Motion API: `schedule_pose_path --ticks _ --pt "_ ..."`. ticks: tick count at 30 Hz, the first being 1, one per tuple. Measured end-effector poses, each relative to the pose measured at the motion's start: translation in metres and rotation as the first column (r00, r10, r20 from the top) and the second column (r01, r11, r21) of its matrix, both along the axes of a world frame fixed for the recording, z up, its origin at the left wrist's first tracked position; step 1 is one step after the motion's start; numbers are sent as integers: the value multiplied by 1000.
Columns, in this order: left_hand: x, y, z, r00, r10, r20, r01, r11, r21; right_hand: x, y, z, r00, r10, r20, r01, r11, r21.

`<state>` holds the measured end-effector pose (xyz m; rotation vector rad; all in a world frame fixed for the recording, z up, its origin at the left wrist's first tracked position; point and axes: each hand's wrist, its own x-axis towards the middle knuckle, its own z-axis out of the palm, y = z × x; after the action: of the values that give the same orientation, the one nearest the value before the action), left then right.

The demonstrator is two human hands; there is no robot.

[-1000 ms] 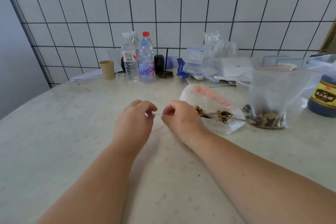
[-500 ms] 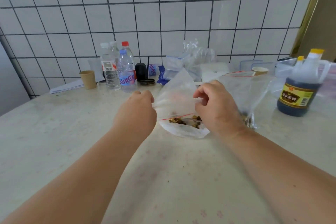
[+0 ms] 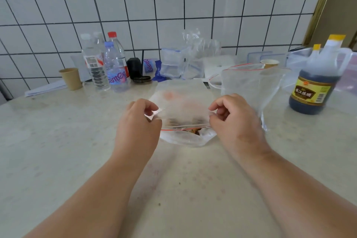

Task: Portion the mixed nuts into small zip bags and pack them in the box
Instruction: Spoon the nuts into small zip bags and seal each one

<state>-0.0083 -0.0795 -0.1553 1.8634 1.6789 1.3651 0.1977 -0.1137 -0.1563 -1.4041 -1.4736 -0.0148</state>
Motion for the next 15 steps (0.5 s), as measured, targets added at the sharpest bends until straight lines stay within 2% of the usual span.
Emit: schedule_pose_path --ticks 2,4,5,8,12,15 --pt "-1 1 -2 993 -5 117 12 998 -58 1 -1 1 1000 -22 -3 22 1000 -17" --pt "1 0 -2 935 -99 342 155 978 -139 3 -1 2 998 -56 4 56 997 -51" --pt "3 0 -2 870 -161 465 263 951 -163 4 -1 3 997 -71 14 72 994 -77" --pt "7 -5 1 603 -266 752 548 824 -147 6 -2 3 995 -87 40 92 984 -151" --pt "6 -6 4 319 -232 919 726 683 -80 6 -3 4 994 -84 68 96 977 -191" --pt "7 -7 6 206 -169 964 783 619 -59 5 -3 4 998 -54 -10 51 976 -212"
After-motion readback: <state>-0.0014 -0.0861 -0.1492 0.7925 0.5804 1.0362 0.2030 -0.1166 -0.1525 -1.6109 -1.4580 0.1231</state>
